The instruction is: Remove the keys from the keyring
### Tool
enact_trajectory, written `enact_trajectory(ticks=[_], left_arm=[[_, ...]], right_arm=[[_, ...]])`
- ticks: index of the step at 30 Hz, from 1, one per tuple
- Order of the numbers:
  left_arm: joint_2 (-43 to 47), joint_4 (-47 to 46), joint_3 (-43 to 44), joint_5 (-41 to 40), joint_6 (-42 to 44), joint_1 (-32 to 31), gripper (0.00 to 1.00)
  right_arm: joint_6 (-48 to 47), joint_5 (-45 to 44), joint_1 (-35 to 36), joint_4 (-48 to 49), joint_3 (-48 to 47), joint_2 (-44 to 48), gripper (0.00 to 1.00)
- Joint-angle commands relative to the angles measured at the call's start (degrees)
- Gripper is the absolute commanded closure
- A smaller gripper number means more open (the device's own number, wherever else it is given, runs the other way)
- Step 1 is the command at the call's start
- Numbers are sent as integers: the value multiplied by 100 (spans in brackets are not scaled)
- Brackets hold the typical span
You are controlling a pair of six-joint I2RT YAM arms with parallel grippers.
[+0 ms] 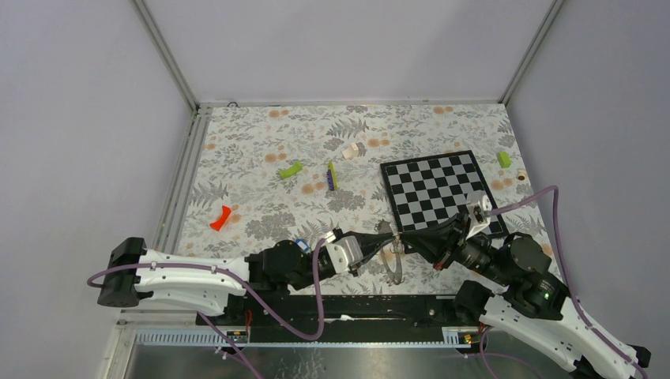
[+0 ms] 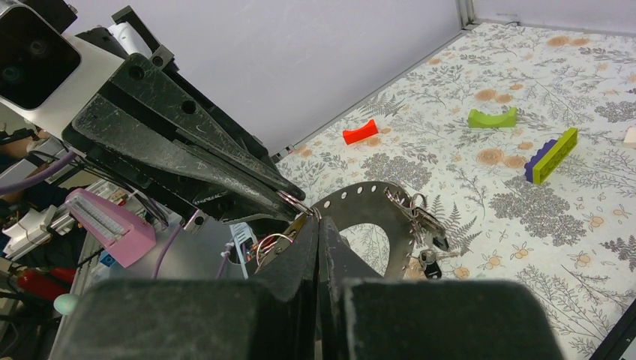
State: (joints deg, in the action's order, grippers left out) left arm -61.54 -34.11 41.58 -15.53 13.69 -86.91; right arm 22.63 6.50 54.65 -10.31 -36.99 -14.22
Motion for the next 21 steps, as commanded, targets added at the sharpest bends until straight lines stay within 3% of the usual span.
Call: enact_trajectory(ticks=[1,16,21], left_arm=[[247,-607,-7,0,45,-1,100],[562,-626,-226,-225,76,-1,100],[681,-544,-293,-233,33,-1,91]], right_arm=[[154,-155,-16,87,63,-112,100],[224,-611,-16,-397,91,327,100],[-141,-799,-16,-637,-151,323,100]])
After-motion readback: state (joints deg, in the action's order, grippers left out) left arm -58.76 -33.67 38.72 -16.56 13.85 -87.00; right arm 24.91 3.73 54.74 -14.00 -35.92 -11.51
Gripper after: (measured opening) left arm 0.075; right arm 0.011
